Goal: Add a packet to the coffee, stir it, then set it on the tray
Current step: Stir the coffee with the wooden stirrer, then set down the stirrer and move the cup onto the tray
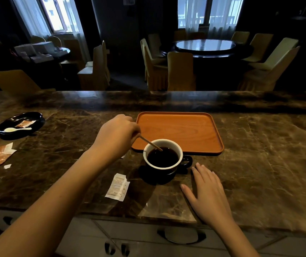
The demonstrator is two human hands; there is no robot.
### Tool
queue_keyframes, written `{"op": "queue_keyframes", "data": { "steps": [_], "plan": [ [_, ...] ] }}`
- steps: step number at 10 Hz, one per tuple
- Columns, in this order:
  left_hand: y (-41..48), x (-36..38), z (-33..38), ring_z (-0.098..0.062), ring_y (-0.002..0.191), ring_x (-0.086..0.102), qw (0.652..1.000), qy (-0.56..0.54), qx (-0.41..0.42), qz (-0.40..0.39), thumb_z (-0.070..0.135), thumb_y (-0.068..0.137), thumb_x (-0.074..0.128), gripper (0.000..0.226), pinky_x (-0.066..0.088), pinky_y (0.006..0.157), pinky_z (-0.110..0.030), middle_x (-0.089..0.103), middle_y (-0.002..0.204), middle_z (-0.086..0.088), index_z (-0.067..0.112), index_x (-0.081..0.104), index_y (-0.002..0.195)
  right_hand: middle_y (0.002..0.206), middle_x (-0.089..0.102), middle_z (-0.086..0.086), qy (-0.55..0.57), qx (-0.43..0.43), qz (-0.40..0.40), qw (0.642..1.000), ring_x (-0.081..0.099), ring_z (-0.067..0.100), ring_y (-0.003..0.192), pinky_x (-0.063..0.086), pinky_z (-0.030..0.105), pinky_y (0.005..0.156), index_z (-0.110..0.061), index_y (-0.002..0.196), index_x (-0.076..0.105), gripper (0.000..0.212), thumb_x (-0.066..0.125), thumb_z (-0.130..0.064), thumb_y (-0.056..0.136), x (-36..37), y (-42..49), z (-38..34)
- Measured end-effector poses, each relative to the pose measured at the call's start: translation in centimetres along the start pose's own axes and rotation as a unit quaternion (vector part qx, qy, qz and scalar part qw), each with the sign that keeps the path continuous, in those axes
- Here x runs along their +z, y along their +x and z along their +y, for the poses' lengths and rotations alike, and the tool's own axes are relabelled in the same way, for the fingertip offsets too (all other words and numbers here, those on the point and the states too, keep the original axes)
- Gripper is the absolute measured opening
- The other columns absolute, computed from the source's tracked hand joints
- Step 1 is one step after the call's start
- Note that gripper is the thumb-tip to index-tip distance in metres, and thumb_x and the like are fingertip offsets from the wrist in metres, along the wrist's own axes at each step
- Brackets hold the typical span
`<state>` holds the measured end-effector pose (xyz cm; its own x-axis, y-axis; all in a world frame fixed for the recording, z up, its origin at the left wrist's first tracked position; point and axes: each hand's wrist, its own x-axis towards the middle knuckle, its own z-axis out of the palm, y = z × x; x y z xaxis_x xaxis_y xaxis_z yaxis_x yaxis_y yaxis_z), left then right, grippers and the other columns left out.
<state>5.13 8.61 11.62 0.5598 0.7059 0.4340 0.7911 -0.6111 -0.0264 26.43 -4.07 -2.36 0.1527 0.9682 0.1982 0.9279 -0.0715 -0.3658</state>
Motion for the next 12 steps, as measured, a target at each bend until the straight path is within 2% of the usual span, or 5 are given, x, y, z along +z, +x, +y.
{"op": "queue_keyframes", "data": {
  "steps": [3,5,7,9,12],
  "plan": [
    [-1.5,-0.3,-1.3,-0.016,0.092,0.056,0.993,0.072,-0.041,-0.087,0.023,0.082,0.062,0.018,0.045,0.069,-0.026,0.067,0.098,0.0,0.024,0.066,0.1,0.155,0.021,0.001,-0.004,-0.001,-0.001,1.0,0.012,0.013,0.142,0.001,0.032,0.115,-0.018,0.143,0.025,0.068,0.035,-0.057,0.089,-0.1,0.0,-0.1],
    [-2.9,0.2,-2.4,-0.013,0.083,0.062,0.984,0.021,-0.093,-0.149,0.027,0.083,0.061,0.018,0.054,0.075,-0.031,0.07,0.097,0.001,0.025,0.066,0.1,0.155,0.022,0.001,-0.001,0.001,-0.002,1.0,0.013,0.013,0.142,0.002,0.032,0.115,-0.018,0.143,0.026,0.067,0.037,-0.056,0.089,-0.3,0.0,-0.2],
    [-6.1,1.8,-4.7,-0.003,0.073,0.057,0.927,-0.22,-0.284,-0.111,0.025,0.079,0.066,0.007,0.041,0.059,-0.016,0.066,0.078,0.013,0.026,0.07,0.084,0.155,0.021,0.001,-0.001,0.006,-0.01,1.0,0.012,0.014,0.143,0.004,0.034,0.116,-0.018,0.143,0.026,0.068,0.037,-0.057,0.089,-0.3,0.0,-0.2],
    [-9.2,3.8,-6.9,-0.009,0.082,0.058,0.828,-0.357,-0.432,-0.026,0.024,0.079,0.066,0.009,0.043,0.065,-0.024,0.067,0.083,0.007,0.023,0.071,0.086,0.155,0.022,0.0,0.0,0.011,-0.013,1.0,0.014,0.013,0.142,0.006,0.034,0.116,-0.018,0.143,0.027,0.068,0.039,-0.057,0.089,-0.3,0.0,-0.3],
    [-11.1,6.0,-7.8,-0.006,0.072,0.053,0.832,-0.282,-0.477,-0.015,0.021,0.079,0.068,0.009,0.038,0.054,-0.021,0.06,0.074,0.01,0.018,0.071,0.086,0.155,0.024,0.001,-0.01,0.019,-0.018,1.0,0.016,0.015,0.142,0.01,0.036,0.117,-0.018,0.143,0.029,0.068,0.042,-0.056,0.088,-0.4,0.1,-0.4]
  ]
}}
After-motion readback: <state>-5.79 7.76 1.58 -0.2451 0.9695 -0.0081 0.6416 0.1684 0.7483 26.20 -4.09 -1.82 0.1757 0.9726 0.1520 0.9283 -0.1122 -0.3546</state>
